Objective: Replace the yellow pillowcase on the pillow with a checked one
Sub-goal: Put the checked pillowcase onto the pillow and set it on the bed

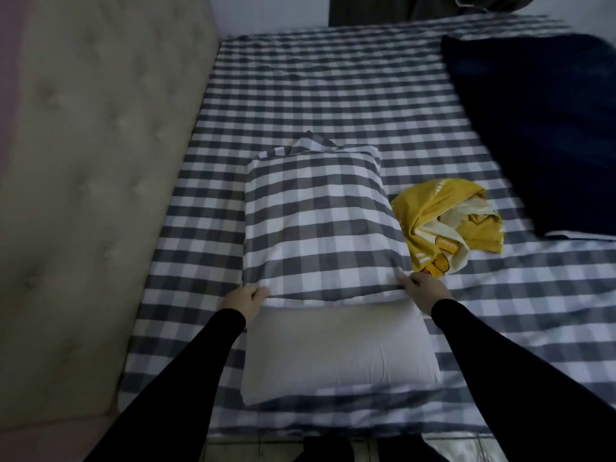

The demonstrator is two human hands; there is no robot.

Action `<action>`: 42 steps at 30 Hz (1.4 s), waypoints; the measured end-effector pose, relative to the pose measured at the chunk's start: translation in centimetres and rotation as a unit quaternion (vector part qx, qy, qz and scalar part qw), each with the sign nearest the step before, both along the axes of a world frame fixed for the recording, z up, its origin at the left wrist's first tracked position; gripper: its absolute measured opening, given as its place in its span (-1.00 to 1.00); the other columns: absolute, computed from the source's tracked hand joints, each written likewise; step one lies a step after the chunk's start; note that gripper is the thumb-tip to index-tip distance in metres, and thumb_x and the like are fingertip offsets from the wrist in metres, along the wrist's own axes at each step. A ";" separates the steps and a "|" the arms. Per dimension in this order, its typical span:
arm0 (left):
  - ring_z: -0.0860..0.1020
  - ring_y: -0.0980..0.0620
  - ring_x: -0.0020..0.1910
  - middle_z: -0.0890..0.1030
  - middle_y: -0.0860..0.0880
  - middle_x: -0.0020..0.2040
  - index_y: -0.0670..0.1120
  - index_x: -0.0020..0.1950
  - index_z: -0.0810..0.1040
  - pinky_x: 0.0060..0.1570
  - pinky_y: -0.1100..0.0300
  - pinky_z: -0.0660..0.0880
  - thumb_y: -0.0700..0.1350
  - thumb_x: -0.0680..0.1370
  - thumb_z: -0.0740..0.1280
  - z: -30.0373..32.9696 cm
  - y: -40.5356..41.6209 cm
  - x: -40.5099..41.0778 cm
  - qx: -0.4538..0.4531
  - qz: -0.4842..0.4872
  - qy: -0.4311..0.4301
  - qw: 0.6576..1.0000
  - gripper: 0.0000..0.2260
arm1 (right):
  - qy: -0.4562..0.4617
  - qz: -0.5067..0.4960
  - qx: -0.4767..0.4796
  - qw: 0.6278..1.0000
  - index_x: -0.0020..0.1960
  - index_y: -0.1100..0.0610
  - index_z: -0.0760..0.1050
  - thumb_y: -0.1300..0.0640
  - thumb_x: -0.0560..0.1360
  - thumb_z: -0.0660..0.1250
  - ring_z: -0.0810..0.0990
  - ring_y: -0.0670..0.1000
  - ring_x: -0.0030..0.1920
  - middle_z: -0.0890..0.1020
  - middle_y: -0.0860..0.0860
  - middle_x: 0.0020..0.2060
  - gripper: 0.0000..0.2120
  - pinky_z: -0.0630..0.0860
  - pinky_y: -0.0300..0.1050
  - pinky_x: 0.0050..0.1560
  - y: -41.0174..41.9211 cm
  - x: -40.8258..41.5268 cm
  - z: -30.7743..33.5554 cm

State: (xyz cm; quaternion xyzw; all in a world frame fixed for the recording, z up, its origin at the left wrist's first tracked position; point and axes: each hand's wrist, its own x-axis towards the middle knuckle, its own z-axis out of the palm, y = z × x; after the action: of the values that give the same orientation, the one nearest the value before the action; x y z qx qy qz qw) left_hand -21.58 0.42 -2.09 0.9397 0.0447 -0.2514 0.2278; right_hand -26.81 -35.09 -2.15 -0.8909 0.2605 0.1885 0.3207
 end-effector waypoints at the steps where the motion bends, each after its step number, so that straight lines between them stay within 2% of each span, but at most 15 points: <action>1: 0.55 -0.12 0.07 0.62 -0.16 0.11 -0.14 0.20 0.56 0.06 0.13 0.45 0.09 0.64 0.11 0.0 -0.1 -0.1 -0.005 0.005 -0.015 1.000 -0.61 | -0.012 -0.008 0.007 1.000 -0.24 0.17 0.44 -0.16 0.59 0.13 0.51 0.13 -0.20 0.54 0.13 -0.27 -0.56 0.35 -0.11 -0.34 -0.1 -0.1 -0.1; 4: 0.56 -0.12 0.02 0.63 -0.17 0.05 -0.17 0.14 0.57 0.05 0.10 0.48 0.10 0.62 0.14 -0.2 -0.6 -0.3 -0.016 0.015 -0.037 0.999 -0.61 | -0.037 -0.021 0.020 0.999 -0.12 0.19 0.49 -0.20 0.56 0.16 0.49 0.09 -0.21 0.53 0.08 -0.27 -0.55 0.35 -0.10 -0.33 -0.4 -0.6 -0.6; 7: 0.53 -0.15 0.15 0.59 -0.16 0.18 -0.12 0.23 0.57 0.14 0.13 0.42 0.13 0.63 0.09 -0.8 -1.6 -0.9 0.004 0.021 -0.031 0.999 -0.58 | -0.042 -0.001 0.015 0.999 -0.18 0.22 0.44 -0.18 0.57 0.14 0.50 0.13 -0.20 0.48 0.07 -0.32 -0.54 0.34 -0.07 -0.28 -0.6 -1.3 -1.1; 11: 0.45 -0.18 0.29 0.49 -0.21 0.34 -0.15 0.35 0.48 0.30 0.06 0.35 0.18 0.64 -0.04 -1.9 -2.5 -2.3 0.089 0.012 0.020 0.996 -0.45 | -0.032 0.041 0.004 0.999 -0.18 0.21 0.44 -0.15 0.60 0.11 0.46 0.11 -0.21 0.47 0.08 -0.31 -0.56 0.31 -0.07 -0.22 -0.6 -2.6 -1.4; 15: 0.40 -0.18 0.35 0.43 -0.20 0.40 -0.11 0.41 0.42 0.35 0.05 0.30 0.21 0.63 -0.06 -1.9 -2.0 -3.7 0.076 0.030 0.023 0.996 -0.44 | -0.062 0.042 0.027 0.997 -0.17 0.26 0.47 -0.12 0.61 0.12 0.49 0.15 -0.20 0.52 0.15 -0.28 -0.54 0.34 -0.07 -0.24 -1.0 -4.6 -1.9; 18: 0.46 -0.17 0.28 0.52 -0.19 0.32 -0.09 0.34 0.51 0.24 0.10 0.36 0.18 0.63 0.02 -2.1 -1.3 -6.7 0.028 0.063 -0.003 0.998 -0.50 | -0.062 0.061 0.033 0.996 -0.29 0.10 0.42 -0.06 0.62 0.11 0.49 0.12 -0.15 0.53 0.10 -0.28 -0.62 0.29 -0.11 -0.18 -1.2 -6.9 -2.6; 20: 0.49 -0.16 0.25 0.55 -0.18 0.28 -0.10 0.31 0.53 0.21 0.11 0.39 0.17 0.63 0.06 -2.8 -1.1 -9.3 0.017 0.064 0.011 0.998 -0.52 | -0.022 0.086 0.034 0.995 -0.11 0.12 0.55 -0.06 0.62 0.11 0.54 0.14 -0.05 0.60 0.12 -0.14 -0.64 0.34 -0.15 -0.12 -1.2 -8.8 -3.8; 22: 0.52 -0.16 0.20 0.58 -0.19 0.23 -0.14 0.25 0.56 0.15 0.10 0.41 0.12 0.63 0.10 -3.5 -1.3 -11.5 -0.007 0.072 0.011 0.997 -0.57 | 0.008 0.080 0.040 0.996 0.11 0.14 0.56 -0.14 0.60 0.13 0.56 0.14 0.03 0.61 0.13 0.00 -0.60 0.40 -0.13 -0.09 -1.2 -10.1 -4.5; 25: 0.57 -0.18 -0.03 0.64 -0.23 -0.04 -0.19 -0.07 0.59 -0.05 0.07 0.47 0.09 0.59 0.22 -3.7 -1.7 -12.7 -0.031 0.113 -0.027 0.993 -0.64 | 0.000 0.047 0.049 0.998 0.00 0.14 0.55 -0.26 0.52 0.18 0.58 0.10 -0.07 0.63 0.07 -0.10 -0.53 0.49 -0.06 -0.14 -1.4 -10.1 -3.9; 28: 0.55 -0.17 -0.18 0.53 -0.12 -0.28 -0.14 -0.25 0.45 -0.22 0.09 0.42 0.19 0.51 0.31 -3.4 -1.6 -12.2 -0.013 0.140 -0.052 0.989 -0.61 | -0.036 0.053 0.002 0.998 -0.10 0.15 0.59 -0.27 0.46 0.28 0.59 0.07 -0.09 0.62 0.05 -0.16 -0.54 0.48 -0.09 -0.11 -1.7 -8.3 -3.1; 31: 0.55 -0.07 -0.12 0.55 -0.03 -0.11 -0.04 -0.07 0.45 -0.09 0.05 0.54 0.36 0.31 0.39 -2.8 -1.5 -10.8 -0.059 0.173 -0.092 0.979 -0.49 | -0.106 0.023 -0.005 0.994 -0.10 0.11 0.56 -0.28 0.38 0.37 0.56 0.07 -0.01 0.57 0.07 -0.04 -0.57 0.51 -0.04 0.03 -1.3 -6.1 -3.0; 34: 0.51 -0.12 0.19 0.50 -0.07 0.26 -0.01 0.30 0.38 0.16 -0.10 0.51 0.44 0.13 0.42 -3.0 -1.7 -8.3 -0.100 0.218 -0.085 0.967 -0.14 | -0.109 -0.055 0.058 0.991 0.21 0.09 0.45 -0.24 0.36 0.42 0.50 0.10 0.15 0.45 0.08 0.19 -0.43 0.48 0.04 0.17 0.2 -4.1 -3.0; 37: 0.37 -0.14 0.38 0.32 -0.09 0.46 -0.01 0.50 0.13 0.34 -0.10 0.37 0.27 0.20 0.54 -3.2 -2.5 -6.1 -0.181 0.269 -0.033 0.945 0.01 | -0.070 -0.114 0.104 0.986 0.47 0.04 0.21 -0.23 0.38 0.42 0.36 0.14 0.35 0.28 0.11 0.42 -0.22 0.37 0.09 0.31 1.1 -2.8 -3.7; 40: 0.30 -0.14 0.43 0.24 -0.10 0.51 -0.04 0.55 -0.01 0.40 -0.05 0.28 0.16 0.27 0.56 -4.5 -2.6 -5.6 -0.216 0.300 0.017 0.929 0.06 | -0.036 -0.135 0.147 0.979 0.53 0.03 0.07 -0.26 0.38 0.40 0.26 0.18 0.45 0.23 0.11 0.49 -0.12 0.27 0.07 0.39 1.2 -2.9 -4.9; 42: 0.32 -0.16 0.42 0.26 -0.12 0.50 -0.09 0.56 0.00 0.40 -0.04 0.28 0.21 0.26 0.55 -5.5 -2.1 -5.7 -0.209 0.321 0.055 0.922 0.08 | -0.024 -0.149 0.176 0.973 0.54 0.04 0.06 -0.34 0.30 0.41 0.29 0.17 0.44 0.27 0.10 0.48 -0.02 0.28 0.04 0.39 1.2 -3.3 -5.3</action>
State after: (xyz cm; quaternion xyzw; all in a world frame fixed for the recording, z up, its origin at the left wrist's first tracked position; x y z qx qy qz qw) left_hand -27.33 -1.64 -7.57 0.7907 0.3031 -0.2200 0.4843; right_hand -30.10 -33.90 -7.44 -0.7758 0.3454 0.1601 0.5033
